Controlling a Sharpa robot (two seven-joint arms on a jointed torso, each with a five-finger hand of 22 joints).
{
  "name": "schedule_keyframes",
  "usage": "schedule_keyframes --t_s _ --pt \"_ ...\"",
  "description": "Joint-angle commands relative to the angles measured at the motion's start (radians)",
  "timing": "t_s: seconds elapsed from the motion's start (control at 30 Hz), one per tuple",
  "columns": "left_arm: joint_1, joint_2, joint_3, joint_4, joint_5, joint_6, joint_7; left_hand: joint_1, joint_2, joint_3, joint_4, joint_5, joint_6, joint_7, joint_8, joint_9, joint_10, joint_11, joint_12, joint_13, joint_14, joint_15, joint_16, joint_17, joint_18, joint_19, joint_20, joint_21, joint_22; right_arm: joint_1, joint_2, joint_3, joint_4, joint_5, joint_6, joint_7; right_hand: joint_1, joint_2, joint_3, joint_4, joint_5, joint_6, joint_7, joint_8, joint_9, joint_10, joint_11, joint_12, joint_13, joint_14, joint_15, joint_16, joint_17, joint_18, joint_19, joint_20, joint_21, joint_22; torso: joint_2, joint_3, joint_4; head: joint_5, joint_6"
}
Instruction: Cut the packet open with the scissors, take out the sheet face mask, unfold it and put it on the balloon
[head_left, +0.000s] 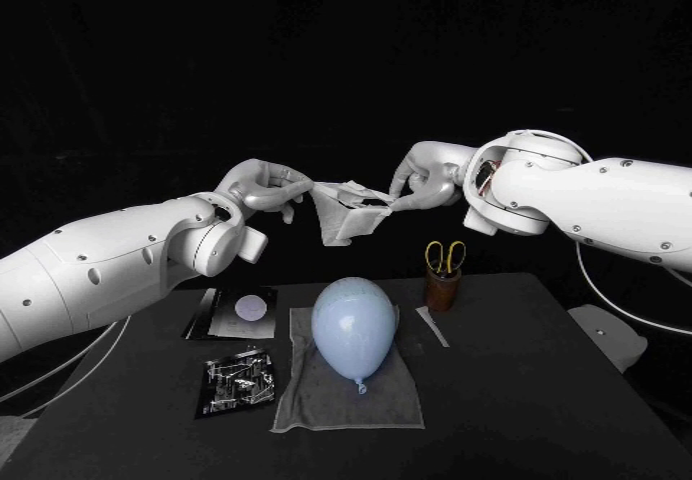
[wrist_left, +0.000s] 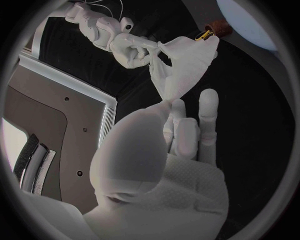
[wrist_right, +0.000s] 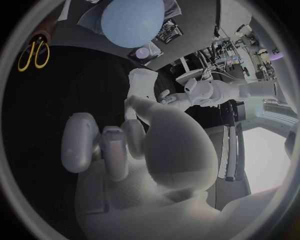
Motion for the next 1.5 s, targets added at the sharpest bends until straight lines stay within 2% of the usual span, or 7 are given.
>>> schedule_keyframes --t_s 0.03,0.43,0.97,1.17,1.27,1.43,1.5 --pt "0.007 0.011 0.001 -0.017 -0.011 -0.004 0.017 0.001 0.006 0.012 -0.006 0.003 0.003 -0.002 0.007 0.122 0.001 -0.005 0.004 0.001 0.006 -0.001 0.004 0.003 0.013 0.004 0.001 0.006 0.003 0.012 0.020 0.002 -0.012 -0.152 0.094 -0.049 0.003 0.002 -0.001 -0.005 0.003 0.007 0.002 0.006 0.003 0.007 0.001 0.006 0.070 0.106 -0.002 0.005 0.263 -0.004 0.024 -0.002 0.007 0.178 0.000 0.0003 -0.0005 0.000 0.000" --pt "0.054 0.061 0.000 -0.090 -0.039 0.014 0.012 -0.005 0.004 0.018 -0.006 0.003 0.003 -0.002 0.010 0.126 0.002 -0.005 0.006 0.003 0.008 -0.001 0.006 0.006 0.012 0.007 0.001 0.013 0.011 0.028 0.089 0.003 -0.044 -0.327 0.013 -0.085 0.000 0.000 -0.003 -0.005 0.003 0.011 0.001 0.010 0.004 0.011 0.001 0.011 0.074 0.106 -0.002 0.005 0.263 -0.006 0.027 -0.003 0.015 0.180 0.001 -0.0003 0.0006 -0.004 0.005" --pt "0.076 0.095 -0.001 -0.126 -0.098 0.022 0.015 -0.008 0.003 0.021 -0.006 0.003 0.002 -0.003 0.011 0.127 0.002 -0.005 0.007 0.004 0.010 -0.001 0.007 0.010 0.012 0.006 0.001 0.015 0.013 0.027 0.128 0.000 -0.082 -0.272 -0.040 -0.056 -0.004 0.000 -0.004 -0.002 0.003 0.008 0.001 0.010 0.004 0.005 0.001 -0.005 0.063 0.106 -0.002 0.005 0.263 -0.002 0.021 -0.003 -0.007 0.174 0.002 0.0002 0.0010 -0.006 0.008" --pt "0.077 0.091 0.000 -0.105 -0.104 0.027 0.013 -0.009 0.002 0.025 -0.008 0.003 0.001 -0.003 0.012 0.129 0.000 -0.005 0.007 0.004 0.008 -0.001 0.006 0.008 0.012 0.004 0.001 0.014 0.012 0.005 0.119 -0.008 -0.090 -0.163 -0.168 -0.026 -0.004 0.001 -0.003 -0.001 0.003 0.007 0.001 0.009 0.004 0.006 0.001 -0.003 0.065 0.106 -0.002 0.005 0.263 -0.002 0.022 -0.004 -0.004 0.175 0.000 0.0003 0.0000 -0.001 0.002" --pt "0.077 0.086 -0.001 -0.095 -0.106 0.022 0.011 -0.010 0.001 0.026 -0.009 0.003 0.000 -0.003 0.013 0.129 0.000 -0.005 0.007 0.005 0.009 -0.001 0.006 0.009 0.012 0.003 0.001 0.014 0.012 -0.012 0.108 -0.012 -0.084 -0.107 -0.278 -0.004 0.000 0.004 0.001 -0.003 0.003 0.006 0.001 0.010 0.004 0.006 0.000 -0.005 0.064 0.106 -0.003 0.005 0.263 -0.003 0.023 -0.004 0.000 0.176 0.001 0.0012 -0.0010 0.001 -0.002" --pt "0.080 0.087 -0.023 -0.100 -0.098 0.026 0.001 -0.014 0.001 0.030 -0.008 0.003 0.000 -0.003 0.015 0.131 0.001 -0.005 0.008 0.006 0.012 -0.001 0.009 0.017 0.011 0.005 0.001 0.019 0.018 -0.024 0.104 -0.024 -0.088 -0.046 -0.289 0.017 0.004 0.005 0.005 -0.008 0.003 0.006 0.001 0.011 0.005 0.009 0.000 0.000 0.068 0.106 -0.004 0.005 0.263 -0.005 0.026 -0.005 0.010 0.179 -0.006 0.0013 0.0003 0.002 -0.001" --pt "0.077 0.084 -0.022 -0.092 -0.100 0.021 0.007 -0.014 0.000 0.031 -0.009 0.003 -0.001 -0.003 0.015 0.132 0.000 -0.005 0.008 0.006 0.009 -0.001 0.007 0.012 0.011 0.004 0.001 0.018 0.018 -0.032 0.092 -0.019 -0.067 -0.032 -0.308 0.032 0.005 0.005 0.006 -0.008 0.003 0.006 0.001 0.011 0.005 0.008 0.000 -0.003 0.065 0.106 -0.005 0.005 0.263 -0.006 0.027 -0.004 0.014 0.180 0.001 0.0004 -0.0016 -0.002 -0.012"
